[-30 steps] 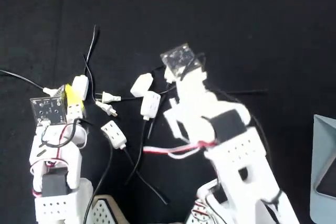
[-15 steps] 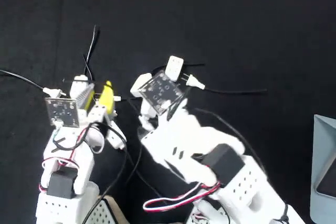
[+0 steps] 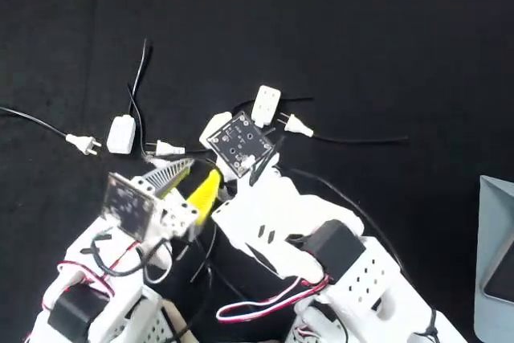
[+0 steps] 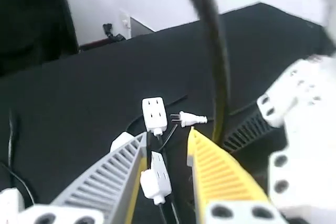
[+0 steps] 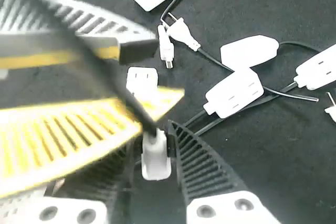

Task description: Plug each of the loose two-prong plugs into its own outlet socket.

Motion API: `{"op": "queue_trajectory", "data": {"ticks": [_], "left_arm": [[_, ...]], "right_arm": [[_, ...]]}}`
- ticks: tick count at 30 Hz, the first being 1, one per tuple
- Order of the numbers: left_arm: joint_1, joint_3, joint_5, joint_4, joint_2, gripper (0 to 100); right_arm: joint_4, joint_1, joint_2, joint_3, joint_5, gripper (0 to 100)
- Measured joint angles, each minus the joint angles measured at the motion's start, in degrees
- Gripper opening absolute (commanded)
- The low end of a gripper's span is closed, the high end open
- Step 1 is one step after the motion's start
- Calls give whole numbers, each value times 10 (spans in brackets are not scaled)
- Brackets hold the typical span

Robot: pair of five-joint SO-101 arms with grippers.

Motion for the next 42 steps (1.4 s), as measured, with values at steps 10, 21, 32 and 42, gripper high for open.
{"op": "queue_trajectory", "data": {"ticks": [10, 21, 32, 42], "left_arm": [[-1, -11, -50, 18, 1, 141], [-277, -20, -85, 142, 45, 204], [-287, -40, -48, 144, 344, 268], [-287, -132, 117, 143, 652, 268]], "right_arm": [[0, 15, -1, 30, -1, 12], [-106, 164, -1, 127, -2, 13], [-193, 170, -1, 192, -40, 13], [-197, 170, -1, 215, -60, 14]]}}
